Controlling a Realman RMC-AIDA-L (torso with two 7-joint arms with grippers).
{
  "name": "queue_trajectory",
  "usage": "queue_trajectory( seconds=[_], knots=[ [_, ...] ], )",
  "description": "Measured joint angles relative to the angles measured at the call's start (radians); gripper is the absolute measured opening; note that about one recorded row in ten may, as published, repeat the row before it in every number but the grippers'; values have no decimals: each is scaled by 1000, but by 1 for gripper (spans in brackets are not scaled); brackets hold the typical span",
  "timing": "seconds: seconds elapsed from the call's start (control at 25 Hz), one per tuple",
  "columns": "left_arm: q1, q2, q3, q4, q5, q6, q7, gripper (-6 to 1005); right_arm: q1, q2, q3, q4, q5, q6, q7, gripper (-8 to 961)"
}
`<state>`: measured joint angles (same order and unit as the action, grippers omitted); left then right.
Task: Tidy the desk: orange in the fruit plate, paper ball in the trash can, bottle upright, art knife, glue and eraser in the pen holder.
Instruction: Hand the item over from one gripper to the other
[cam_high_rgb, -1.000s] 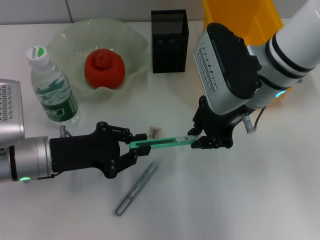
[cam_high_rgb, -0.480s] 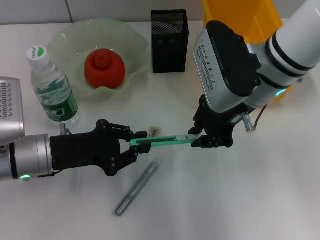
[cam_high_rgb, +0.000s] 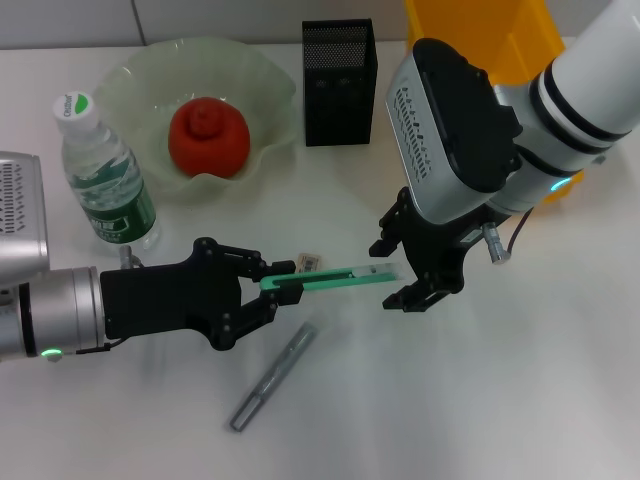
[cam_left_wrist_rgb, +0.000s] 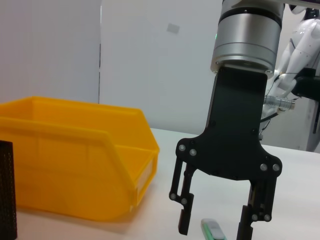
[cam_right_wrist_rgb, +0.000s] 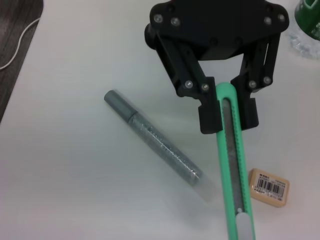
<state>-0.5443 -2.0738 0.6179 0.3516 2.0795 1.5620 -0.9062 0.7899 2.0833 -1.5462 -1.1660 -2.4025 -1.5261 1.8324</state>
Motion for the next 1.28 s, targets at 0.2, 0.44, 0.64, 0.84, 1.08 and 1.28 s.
queue_trajectory(
  seconds=[0.2, 0.44, 0.64, 0.84, 1.08, 1.28],
  knots=[
    [3, 0, 0, 0, -3, 4, 0, 201, -7, 0, 11, -5, 0, 4, 1, 618],
    [8, 3, 0, 0, -6, 15, 0, 202, -48, 0, 46, -69, 0, -8, 9, 617],
    [15, 5, 0, 8, -7, 28, -2, 202, -82, 0, 107, -121, 2, -63, 15, 617],
    [19, 8, -1, 10, -8, 30, -3, 202, -99, 0, 187, -133, 13, -117, 18, 616],
    [25, 8, -6, 12, -10, 32, -3, 203, -117, -1, 333, -114, 48, -151, 26, 616],
    [30, 8, -14, 12, -17, 39, -2, 203, -121, -3, 492, -55, 107, -226, 32, 615]
  ],
)
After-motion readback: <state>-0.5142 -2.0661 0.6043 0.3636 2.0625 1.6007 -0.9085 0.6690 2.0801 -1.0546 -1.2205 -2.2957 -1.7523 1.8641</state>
